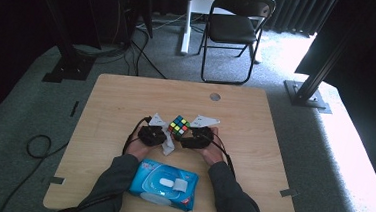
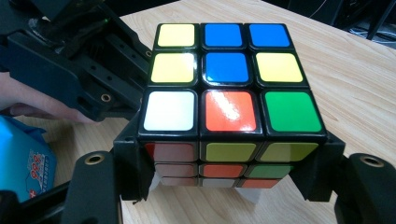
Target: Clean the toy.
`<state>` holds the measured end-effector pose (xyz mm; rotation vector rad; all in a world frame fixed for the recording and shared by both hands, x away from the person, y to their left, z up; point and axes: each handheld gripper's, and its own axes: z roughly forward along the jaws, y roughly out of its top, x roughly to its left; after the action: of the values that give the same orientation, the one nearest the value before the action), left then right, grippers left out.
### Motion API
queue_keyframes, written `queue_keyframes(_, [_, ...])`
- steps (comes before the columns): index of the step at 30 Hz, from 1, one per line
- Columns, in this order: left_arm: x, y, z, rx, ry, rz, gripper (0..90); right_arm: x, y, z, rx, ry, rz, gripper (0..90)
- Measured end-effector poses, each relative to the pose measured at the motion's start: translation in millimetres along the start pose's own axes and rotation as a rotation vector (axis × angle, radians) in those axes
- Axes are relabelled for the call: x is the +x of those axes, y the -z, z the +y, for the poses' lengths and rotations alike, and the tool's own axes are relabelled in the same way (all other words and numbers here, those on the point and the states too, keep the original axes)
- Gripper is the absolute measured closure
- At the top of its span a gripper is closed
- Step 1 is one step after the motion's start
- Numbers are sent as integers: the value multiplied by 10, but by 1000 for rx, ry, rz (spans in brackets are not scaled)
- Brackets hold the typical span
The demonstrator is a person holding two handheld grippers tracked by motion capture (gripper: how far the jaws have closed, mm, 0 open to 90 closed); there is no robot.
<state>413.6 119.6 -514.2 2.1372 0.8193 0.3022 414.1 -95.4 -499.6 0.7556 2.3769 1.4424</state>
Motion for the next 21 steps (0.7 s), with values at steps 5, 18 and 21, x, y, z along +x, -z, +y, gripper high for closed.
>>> queue_keyframes(5, [-22,0,7,-7,-19,-7,853,-8,2,4,0,-1,-2,341])
queue_keyframes(18, [-82,-10,27,-24,-51,-35,855,13,-33,75,-8,-7,-21,341])
queue_keyframes(21, [-92,-4,28,-33,-64,-52,855,15,-43,100,-12,-7,-24,341])
